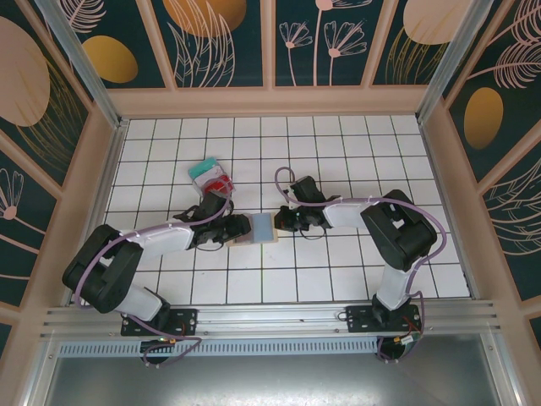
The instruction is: Take the credit cards out of the card holder
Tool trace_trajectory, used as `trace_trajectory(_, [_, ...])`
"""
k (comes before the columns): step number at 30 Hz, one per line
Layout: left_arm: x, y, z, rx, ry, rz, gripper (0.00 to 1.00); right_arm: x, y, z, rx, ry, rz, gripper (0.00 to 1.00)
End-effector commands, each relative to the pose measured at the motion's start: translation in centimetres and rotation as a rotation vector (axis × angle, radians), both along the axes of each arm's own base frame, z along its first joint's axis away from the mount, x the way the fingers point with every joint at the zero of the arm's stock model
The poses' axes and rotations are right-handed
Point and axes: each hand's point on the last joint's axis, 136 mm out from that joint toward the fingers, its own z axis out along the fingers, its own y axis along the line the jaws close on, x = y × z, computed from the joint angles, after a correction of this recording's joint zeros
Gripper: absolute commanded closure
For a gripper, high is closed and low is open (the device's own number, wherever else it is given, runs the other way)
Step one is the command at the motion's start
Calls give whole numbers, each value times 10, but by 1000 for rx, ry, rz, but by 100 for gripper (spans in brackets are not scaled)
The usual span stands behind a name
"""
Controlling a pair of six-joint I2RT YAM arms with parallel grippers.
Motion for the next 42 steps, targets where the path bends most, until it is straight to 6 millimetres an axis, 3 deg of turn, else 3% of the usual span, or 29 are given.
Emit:
trace_trajectory(1, [-1,-14,5,-49,-2,-43,49,-17,-9,-28,-70,85,-4,100])
trace_trajectory(8, [0,-19,6,-61,0,-56,49,-17,-9,-29,-71,87,-5,100])
trace_trajectory(13, [7,-30,18,-102,-35,-69,49,-16,-9,-28,-68,85,-5,100])
trace_trajectory(18, [17,-51,28,-155,-48,-97,51,-10,-11,-19,-33,70,-33,100])
trace_trajectory(28, [22,-95,46,-200,-75,-164,52,12,-34,8,6,-1,-133,100])
trace_trajectory(37, [26,-81,83,-169,-163,-130,52,10,-32,4,9,18,-121,100])
trace_trajectory(42, [24,-46,67,-9,-158,-59,52,10,-30,3,13,21,-114,100])
